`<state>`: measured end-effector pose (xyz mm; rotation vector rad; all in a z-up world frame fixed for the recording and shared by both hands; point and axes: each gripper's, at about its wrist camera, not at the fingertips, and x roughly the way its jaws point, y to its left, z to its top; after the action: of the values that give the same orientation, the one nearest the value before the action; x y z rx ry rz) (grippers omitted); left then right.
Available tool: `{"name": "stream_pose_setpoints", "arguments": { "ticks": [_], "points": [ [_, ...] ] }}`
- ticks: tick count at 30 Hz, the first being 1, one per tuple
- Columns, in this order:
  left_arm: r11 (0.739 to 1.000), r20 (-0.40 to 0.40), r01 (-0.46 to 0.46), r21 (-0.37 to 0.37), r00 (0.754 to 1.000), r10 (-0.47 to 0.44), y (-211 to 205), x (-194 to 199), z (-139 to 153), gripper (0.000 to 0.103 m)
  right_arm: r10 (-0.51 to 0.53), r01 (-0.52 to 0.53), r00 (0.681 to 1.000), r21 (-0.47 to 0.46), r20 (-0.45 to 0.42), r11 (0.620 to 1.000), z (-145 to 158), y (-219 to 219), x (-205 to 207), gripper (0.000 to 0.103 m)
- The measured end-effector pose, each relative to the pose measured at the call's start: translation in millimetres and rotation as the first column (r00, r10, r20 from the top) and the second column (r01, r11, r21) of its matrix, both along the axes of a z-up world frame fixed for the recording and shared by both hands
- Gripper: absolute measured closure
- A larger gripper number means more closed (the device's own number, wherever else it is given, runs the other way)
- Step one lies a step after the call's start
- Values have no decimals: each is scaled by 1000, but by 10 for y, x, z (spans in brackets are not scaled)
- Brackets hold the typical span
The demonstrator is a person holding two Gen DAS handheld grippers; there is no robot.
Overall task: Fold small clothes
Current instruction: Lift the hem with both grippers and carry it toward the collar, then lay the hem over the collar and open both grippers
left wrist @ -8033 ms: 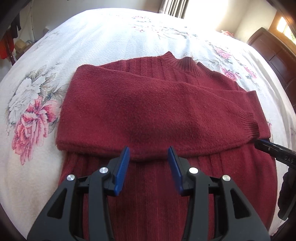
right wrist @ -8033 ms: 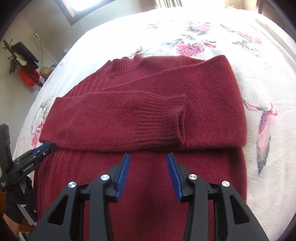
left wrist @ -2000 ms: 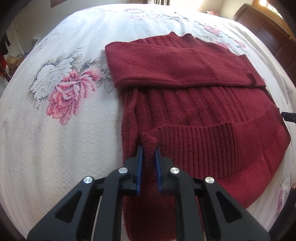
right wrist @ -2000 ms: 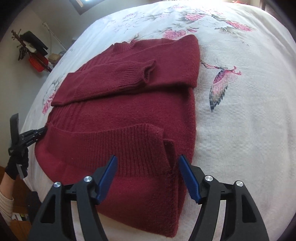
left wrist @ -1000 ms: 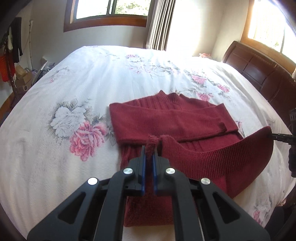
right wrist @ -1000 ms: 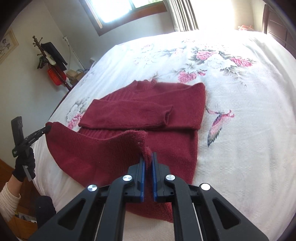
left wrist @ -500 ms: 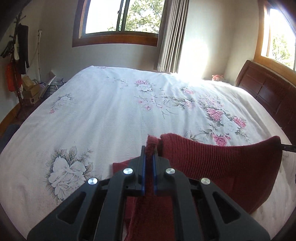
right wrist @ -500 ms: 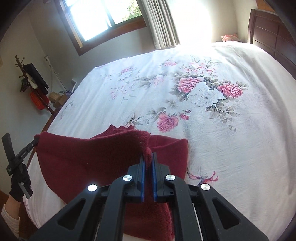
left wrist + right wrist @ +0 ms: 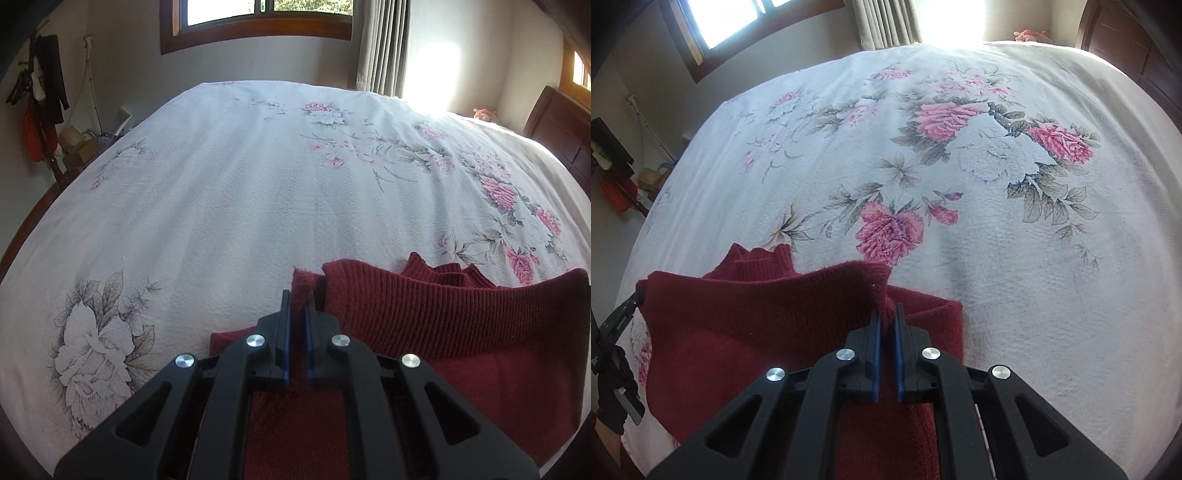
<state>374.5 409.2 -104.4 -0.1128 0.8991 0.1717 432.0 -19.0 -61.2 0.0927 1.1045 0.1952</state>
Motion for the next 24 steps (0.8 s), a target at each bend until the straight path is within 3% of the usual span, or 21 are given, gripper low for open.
{"name": "stream_pose_setpoints", "arguments": {
  "ticks": [3,6,8,10,13,16,19,24],
  "points": [
    [1000,-44,-7,6,999,8,23,48,-206,97,-21,21,999,-5,-30,1000,-184,-33,50,97],
    [999,-87,-42,-5,995,42,121,61,-372,87,-46,46,997,-12,-55,999,-369,-89,71,96],
    [997,-103,-76,-24,992,73,218,43,-440,75,-63,63,996,-12,-67,998,-450,-126,82,93],
    [993,-101,-105,-60,990,99,328,-13,-465,71,-77,76,995,-17,-68,997,-487,-161,67,83],
    [990,-68,-106,-93,993,99,396,-140,-380,70,-74,74,996,-3,-58,997,-443,-206,-17,77],
    [998,-6,-39,-47,999,39,301,-334,-192,68,-54,55,998,13,-25,998,-313,-243,-212,66],
    [1000,24,-18,-3,1000,18,280,-507,-52,68,-15,16,1000,64,-12,998,-179,-283,-464,63],
    [987,39,-154,-41,987,155,671,-682,129,72,61,-56,997,96,-54,994,-155,-311,-1103,54]
  ]
}}
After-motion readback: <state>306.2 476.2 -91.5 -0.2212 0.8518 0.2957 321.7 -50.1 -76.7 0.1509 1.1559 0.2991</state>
